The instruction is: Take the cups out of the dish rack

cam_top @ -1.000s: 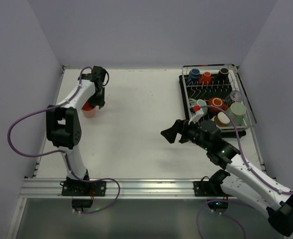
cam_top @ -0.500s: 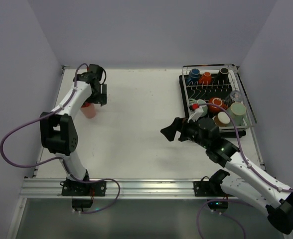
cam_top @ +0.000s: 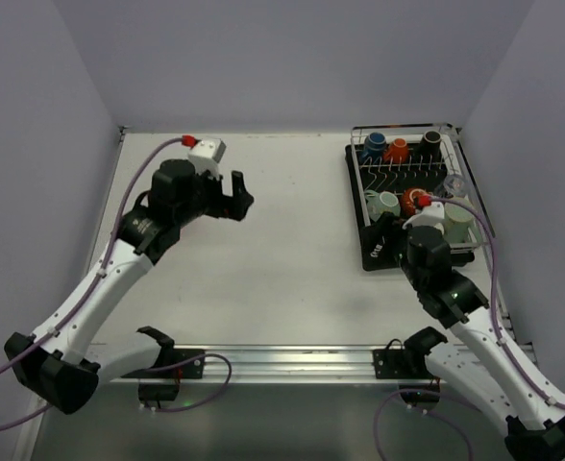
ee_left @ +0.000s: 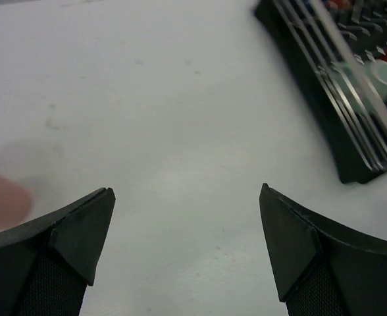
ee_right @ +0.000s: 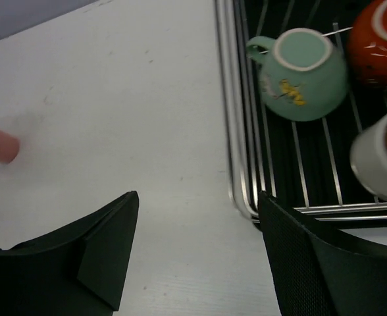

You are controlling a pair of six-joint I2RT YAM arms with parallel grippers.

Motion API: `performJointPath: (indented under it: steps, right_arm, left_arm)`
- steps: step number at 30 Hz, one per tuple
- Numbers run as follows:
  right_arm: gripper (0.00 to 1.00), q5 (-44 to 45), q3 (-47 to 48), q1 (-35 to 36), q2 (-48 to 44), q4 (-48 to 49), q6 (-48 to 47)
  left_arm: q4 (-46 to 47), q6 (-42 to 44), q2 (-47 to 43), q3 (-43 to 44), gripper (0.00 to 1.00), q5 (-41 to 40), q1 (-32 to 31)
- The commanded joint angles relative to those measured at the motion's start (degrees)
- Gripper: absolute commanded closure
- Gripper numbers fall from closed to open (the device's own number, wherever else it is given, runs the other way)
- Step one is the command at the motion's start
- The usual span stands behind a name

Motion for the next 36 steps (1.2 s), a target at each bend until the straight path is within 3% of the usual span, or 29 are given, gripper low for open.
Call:
performJointPath:
  steps: [1,3,8,11,15,22,36]
  right_arm:
    - [0.25,6.3,2.9,-7.1,0.4,-5.2,0.0]
    - [0.25,9.0,4.1,-9.7,0.9,-6.6,-0.2]
    - [0.16,17.9,6.8,-13.9,4.1,-10.9,-0.1]
    - [0.08,18.4,7.0,-18.3,6.0,-11.3,0.3]
    - [0.04,18.8,9.0,-21.0,9.5,-11.5,-0.4]
    - [0.04,18.5,12.3,-23.0,17.5,-11.5,-1.4]
    - [0.01,13.8,10.5,-28.0,25.0,-6.7,-3.3]
  left_arm:
    - [13.7,-2.0,-7.1,-12.5,0.01,16.6,-4.6]
    - [16.4,-3.4,-10.4,-19.3,0.0,21.6,-5.0]
    - [15.4,-0.9,-20.2,-22.5,0.0,27.4,-5.1]
    - [12.8,1.7,-24.5,-22.9,0.0,25.5,-5.1]
    - [15.4,1.8,-29.5,-27.8,0.0,22.7,-6.0]
    - [13.5,2.9,-31.4,-27.9,0.0,19.8,-12.5]
    - [13.2,2.9,-31.2,-28.0,0.0,18.8,-14.7]
